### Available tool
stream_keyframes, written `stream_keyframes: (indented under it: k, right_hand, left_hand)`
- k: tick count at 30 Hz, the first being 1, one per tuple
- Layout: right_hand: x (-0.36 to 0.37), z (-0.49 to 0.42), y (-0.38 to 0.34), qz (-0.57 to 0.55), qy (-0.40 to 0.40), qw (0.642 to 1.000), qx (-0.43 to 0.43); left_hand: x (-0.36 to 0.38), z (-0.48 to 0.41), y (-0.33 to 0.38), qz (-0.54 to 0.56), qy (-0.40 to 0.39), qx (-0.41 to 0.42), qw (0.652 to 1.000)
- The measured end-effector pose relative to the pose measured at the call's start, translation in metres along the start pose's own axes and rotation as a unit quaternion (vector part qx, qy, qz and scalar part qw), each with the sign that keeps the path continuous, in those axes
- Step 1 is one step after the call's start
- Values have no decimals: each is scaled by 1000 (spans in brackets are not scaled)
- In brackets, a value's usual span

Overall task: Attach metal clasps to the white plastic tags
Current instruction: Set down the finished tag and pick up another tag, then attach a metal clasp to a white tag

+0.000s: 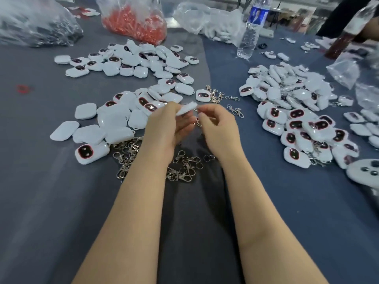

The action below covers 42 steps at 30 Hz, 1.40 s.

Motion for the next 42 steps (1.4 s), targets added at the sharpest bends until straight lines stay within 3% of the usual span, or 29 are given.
stream_keyframes:
  k: [2,4,6,12,17,20,25,31,34,38,42]
  right_hand:
    - [9,0,4,188,-54,981,-10]
    - [21,2,4,337,-112,934,-27]
    - [26,4,0,373,-122,919,-37]
    - [20,6,1,258,-101,961,-18]
    - [2,1,3,22,-1,999,26]
    - [-3,-1,3,-147,-1,987,61]
    - [-8,-2,3,-252,-4,966,57]
    - [-13,-4,2,-267,28,962,48]
    - [-17,-5,0,-181,34,983,8]
    - [-14,-1,-9,-55,22,996,-72]
    - [-8,4,-15,-3,7,993,-119]
  left_hand:
    - [-2,-1,4,-9,20,47,999]
    - [-4,0,6,-28,50,87,995]
    - [-6,-1,6,-18,63,102,993]
    - [-7,-5,-2,156,-16,-3,988]
    - [-11,-9,2,121,19,21,992]
    - [-12,-7,5,109,31,57,992]
    - [-8,-1,4,-58,87,105,989]
    - [-6,0,1,-130,76,83,985]
    - [1,3,2,-223,57,133,964]
    - [11,9,3,-358,20,209,910]
    - [9,9,1,-379,32,205,902]
Point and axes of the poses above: each hand's wrist, its own z-axis away from the middle knuckle, its own x-axis out of the palm, y = z × x, the point moved 5 cm from there along -z, towards the middle knuckle, and after that the axes turned 7 degrees about -x, right-handed, at the moved point
